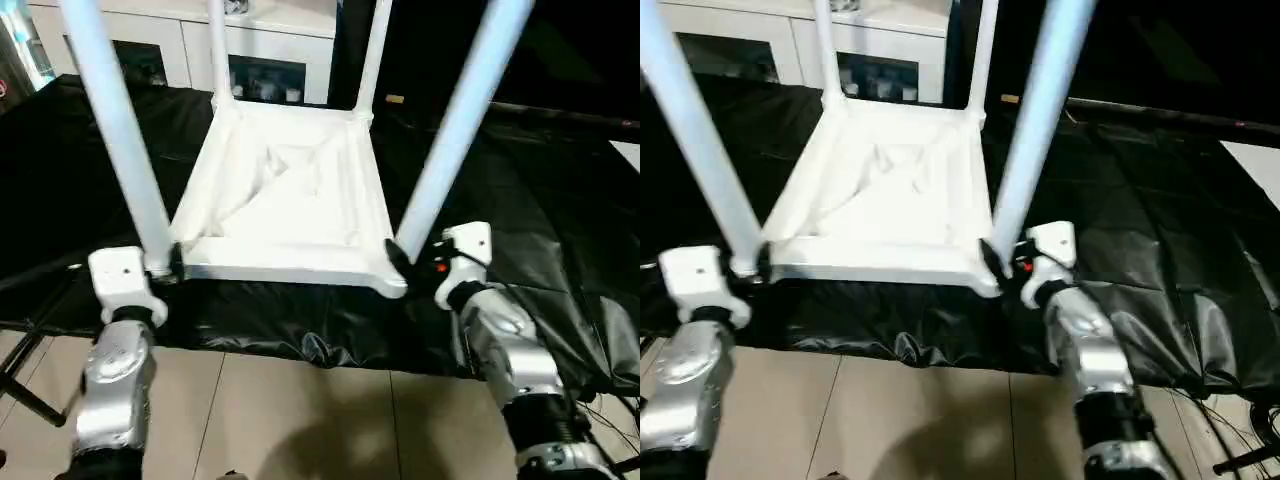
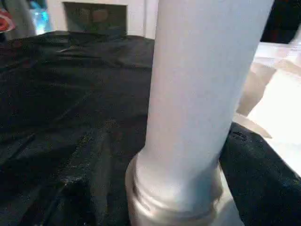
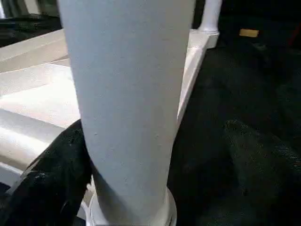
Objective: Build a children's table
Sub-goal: Rotate leg to tighten, then flip table
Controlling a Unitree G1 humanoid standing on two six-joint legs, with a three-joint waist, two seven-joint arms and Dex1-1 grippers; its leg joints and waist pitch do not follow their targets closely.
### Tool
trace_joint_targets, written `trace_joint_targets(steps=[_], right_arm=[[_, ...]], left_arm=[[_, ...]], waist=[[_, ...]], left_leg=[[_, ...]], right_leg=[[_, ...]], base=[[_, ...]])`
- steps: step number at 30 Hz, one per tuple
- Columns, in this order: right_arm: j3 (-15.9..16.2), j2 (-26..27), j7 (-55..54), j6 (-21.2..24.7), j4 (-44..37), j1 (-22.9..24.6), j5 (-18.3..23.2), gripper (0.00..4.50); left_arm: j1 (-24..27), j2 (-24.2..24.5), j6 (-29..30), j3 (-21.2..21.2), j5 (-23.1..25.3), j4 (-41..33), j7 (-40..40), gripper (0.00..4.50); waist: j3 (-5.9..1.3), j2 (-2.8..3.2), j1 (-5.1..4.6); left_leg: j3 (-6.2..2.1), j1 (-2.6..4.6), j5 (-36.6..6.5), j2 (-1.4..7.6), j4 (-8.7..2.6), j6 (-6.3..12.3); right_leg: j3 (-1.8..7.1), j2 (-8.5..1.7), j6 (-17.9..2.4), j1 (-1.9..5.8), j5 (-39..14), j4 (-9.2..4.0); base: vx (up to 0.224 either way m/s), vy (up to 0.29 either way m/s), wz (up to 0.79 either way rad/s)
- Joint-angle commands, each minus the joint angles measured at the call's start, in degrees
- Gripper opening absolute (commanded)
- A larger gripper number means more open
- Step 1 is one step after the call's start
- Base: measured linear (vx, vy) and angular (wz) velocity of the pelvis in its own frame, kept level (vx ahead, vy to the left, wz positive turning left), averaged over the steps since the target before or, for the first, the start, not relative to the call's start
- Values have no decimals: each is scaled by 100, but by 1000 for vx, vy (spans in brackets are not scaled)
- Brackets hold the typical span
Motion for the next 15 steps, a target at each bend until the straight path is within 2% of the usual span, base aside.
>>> trace_joint_targets(steps=[1,2,3,4,6,10,15], right_arm=[[-332,-205,-117,-97,112,-40,9,450],[-332,-205,-117,-97,112,-40,9,450],[-359,-274,-114,-173,215,-61,7,450],[-368,-303,-96,-201,250,-65,13,450],[-385,-371,-24,-242,300,-47,31,450],[-292,-517,512,-88,115,147,188,450],[-167,-847,1255,193,-447,584,456,450]], left_arm=[[-93,20,-63,24,4,87,-26,326],[-93,20,-63,24,4,87,-26,323],[-158,18,-109,-7,4,185,-63,316],[-198,16,-144,-25,-15,246,-90,306],[-277,13,-207,-74,-33,354,-135,289],[-280,-56,-167,-153,-67,312,-187,261],[-184,-157,-155,-164,-186,219,-237,230]], waist=[[-322,67,9],[-319,66,6],[-331,200,24],[-328,150,5],[-320,127,12],[-322,136,60],[-321,108,80]], left_leg=[[-145,128,-688,411,-423,112],[-143,124,-684,408,-425,124],[-155,127,-689,407,-417,99],[-141,141,-742,412,-422,96],[-142,135,-803,408,-429,83],[-137,129,-873,424,-422,99],[-148,89,-749,420,-415,281]], right_leg=[[374,-677,-1066,190,325,-386],[372,-677,-1068,191,313,-387],[373,-686,-1069,183,332,-373],[367,-665,-1053,172,319,-406],[366,-663,-1080,184,326,-397],[368,-682,-1098,200,253,-405],[360,-686,-1067,234,478,-394]], base=[[0,0,0],[0,0,0],[0,0,0],[0,0,0],[0,0,0],[0,0,0],[0,0,0]])
